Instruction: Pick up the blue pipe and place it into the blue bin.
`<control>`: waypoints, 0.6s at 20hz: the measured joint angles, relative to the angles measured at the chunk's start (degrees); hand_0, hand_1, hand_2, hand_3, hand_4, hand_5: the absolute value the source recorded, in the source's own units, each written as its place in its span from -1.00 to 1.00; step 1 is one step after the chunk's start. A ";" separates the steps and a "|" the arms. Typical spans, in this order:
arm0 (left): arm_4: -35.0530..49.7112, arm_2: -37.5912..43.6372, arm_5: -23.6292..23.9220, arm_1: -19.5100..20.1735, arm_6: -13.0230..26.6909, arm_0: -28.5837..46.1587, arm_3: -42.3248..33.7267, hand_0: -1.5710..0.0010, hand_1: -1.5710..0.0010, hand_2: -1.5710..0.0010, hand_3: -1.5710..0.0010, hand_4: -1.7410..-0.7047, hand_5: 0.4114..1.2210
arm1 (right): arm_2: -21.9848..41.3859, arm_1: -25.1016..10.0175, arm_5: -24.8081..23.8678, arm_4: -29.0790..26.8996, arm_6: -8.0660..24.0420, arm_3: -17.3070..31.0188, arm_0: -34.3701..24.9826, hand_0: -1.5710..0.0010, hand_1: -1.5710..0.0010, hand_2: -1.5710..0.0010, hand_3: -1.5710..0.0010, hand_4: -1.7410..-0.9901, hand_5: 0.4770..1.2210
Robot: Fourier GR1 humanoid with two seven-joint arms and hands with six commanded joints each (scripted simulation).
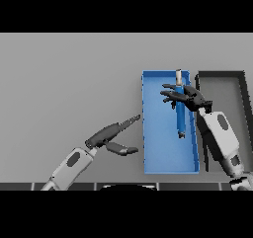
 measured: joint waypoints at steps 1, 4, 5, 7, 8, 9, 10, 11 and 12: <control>0.20 0.30 -0.06 -0.02 0.48 -0.59 0.19 1.00 1.00 1.00 1.00 0.65 -0.90 | 4.53 -1.50 -1.94 -4.12 0.00 1.06 -1.09 -0.33 -0.19 -0.13 0.09 -0.24 0.85; -0.21 0.04 0.17 -0.02 0.37 -0.31 -0.05 1.00 1.00 1.00 1.00 0.65 -0.90 | 15.76 -6.61 -5.79 -15.01 0.00 3.90 -5.22 0.32 0.39 0.42 0.53 0.21 0.78; 0.13 0.15 0.17 0.29 -0.07 0.39 -0.56 1.00 1.00 1.00 1.00 0.64 -0.90 | 18.36 -8.32 -3.88 -15.84 0.00 2.90 -5.93 0.45 0.51 0.54 0.63 0.33 0.62; 0.30 0.39 0.14 0.19 0.72 -0.07 -0.18 1.00 1.00 1.00 1.00 0.64 -0.90 | 22.64 -9.20 -3.07 -14.49 0.01 3.05 -7.71 0.65 0.69 0.70 0.76 0.50 0.34; 0.34 0.40 0.14 0.12 0.65 -0.17 -0.23 1.00 1.00 1.00 1.00 0.63 -0.90 | 23.33 -9.51 -2.88 -13.39 0.01 3.16 -8.04 0.72 0.75 0.76 0.81 0.53 0.20; 0.52 0.41 0.07 0.11 0.47 -0.24 -0.62 1.00 1.00 1.00 1.00 0.63 -0.90 | 24.22 -9.75 -2.40 -11.68 0.01 3.64 -8.69 0.78 0.80 0.81 0.85 0.58 0.10; 0.52 0.28 -0.09 0.26 0.24 -0.08 -0.75 1.00 1.00 1.00 1.00 0.63 -0.91 | 25.73 -9.74 -1.66 -8.97 -0.76 4.32 -9.15 0.82 0.84 0.85 0.88 0.62 0.02; 0.33 0.09 -0.17 0.39 -0.28 0.15 -0.87 1.00 1.00 1.00 1.00 0.63 -0.90 | 26.36 -9.74 -1.42 -7.65 -1.91 4.61 -8.95 0.86 0.87 0.88 0.90 0.64 -0.08; 0.39 0.23 -0.03 0.06 0.83 -0.39 -0.48 1.00 1.00 1.00 1.00 0.62 -0.90 | 26.81 -9.68 -1.58 -6.42 -3.26 4.67 -8.85 0.89 0.90 0.90 0.92 0.64 -0.15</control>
